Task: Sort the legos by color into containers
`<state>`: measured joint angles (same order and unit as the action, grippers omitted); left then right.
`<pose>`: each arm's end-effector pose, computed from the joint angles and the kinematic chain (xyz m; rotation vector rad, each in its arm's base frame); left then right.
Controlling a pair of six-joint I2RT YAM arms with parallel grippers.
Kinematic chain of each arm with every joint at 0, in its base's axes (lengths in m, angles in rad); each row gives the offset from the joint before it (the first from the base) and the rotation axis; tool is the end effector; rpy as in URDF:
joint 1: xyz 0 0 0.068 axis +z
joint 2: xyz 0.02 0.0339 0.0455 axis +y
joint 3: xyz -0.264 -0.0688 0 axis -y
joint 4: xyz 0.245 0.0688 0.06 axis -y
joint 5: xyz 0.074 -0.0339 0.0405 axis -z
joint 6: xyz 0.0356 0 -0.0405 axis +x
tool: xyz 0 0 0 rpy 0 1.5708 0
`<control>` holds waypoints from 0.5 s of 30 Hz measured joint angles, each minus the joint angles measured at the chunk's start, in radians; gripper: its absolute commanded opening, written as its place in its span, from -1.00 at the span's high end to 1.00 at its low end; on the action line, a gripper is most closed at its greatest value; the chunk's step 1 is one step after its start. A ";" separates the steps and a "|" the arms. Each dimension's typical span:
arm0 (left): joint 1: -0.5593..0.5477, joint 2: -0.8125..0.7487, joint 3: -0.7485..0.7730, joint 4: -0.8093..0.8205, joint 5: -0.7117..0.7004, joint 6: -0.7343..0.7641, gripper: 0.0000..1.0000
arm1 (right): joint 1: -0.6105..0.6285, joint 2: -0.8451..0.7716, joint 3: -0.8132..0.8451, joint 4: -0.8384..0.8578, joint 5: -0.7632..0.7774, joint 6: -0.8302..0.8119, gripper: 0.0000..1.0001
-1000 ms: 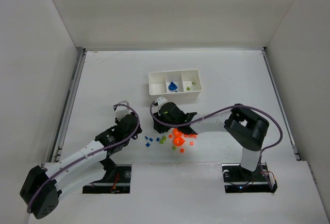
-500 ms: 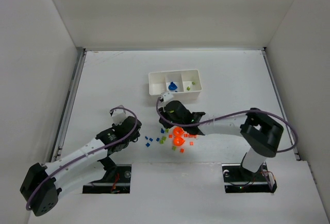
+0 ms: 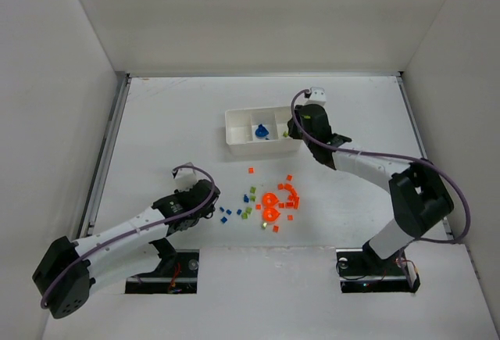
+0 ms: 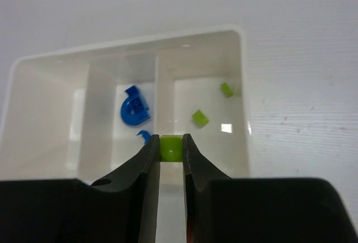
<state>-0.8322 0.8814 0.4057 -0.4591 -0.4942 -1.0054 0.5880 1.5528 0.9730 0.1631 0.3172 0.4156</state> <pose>0.1202 -0.1069 0.1736 -0.4001 2.3387 -0.2568 0.2988 0.1858 0.2498 0.0348 1.9809 0.3407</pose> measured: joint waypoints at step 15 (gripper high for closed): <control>-0.016 0.052 -0.003 0.008 -0.003 0.000 0.47 | 0.039 0.033 0.005 0.014 0.059 0.003 -0.11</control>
<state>-0.8482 0.9337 0.4026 -0.4511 -0.4973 -1.0054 0.6266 1.5856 0.9779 0.1772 0.3763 0.4191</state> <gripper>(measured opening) 0.289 0.558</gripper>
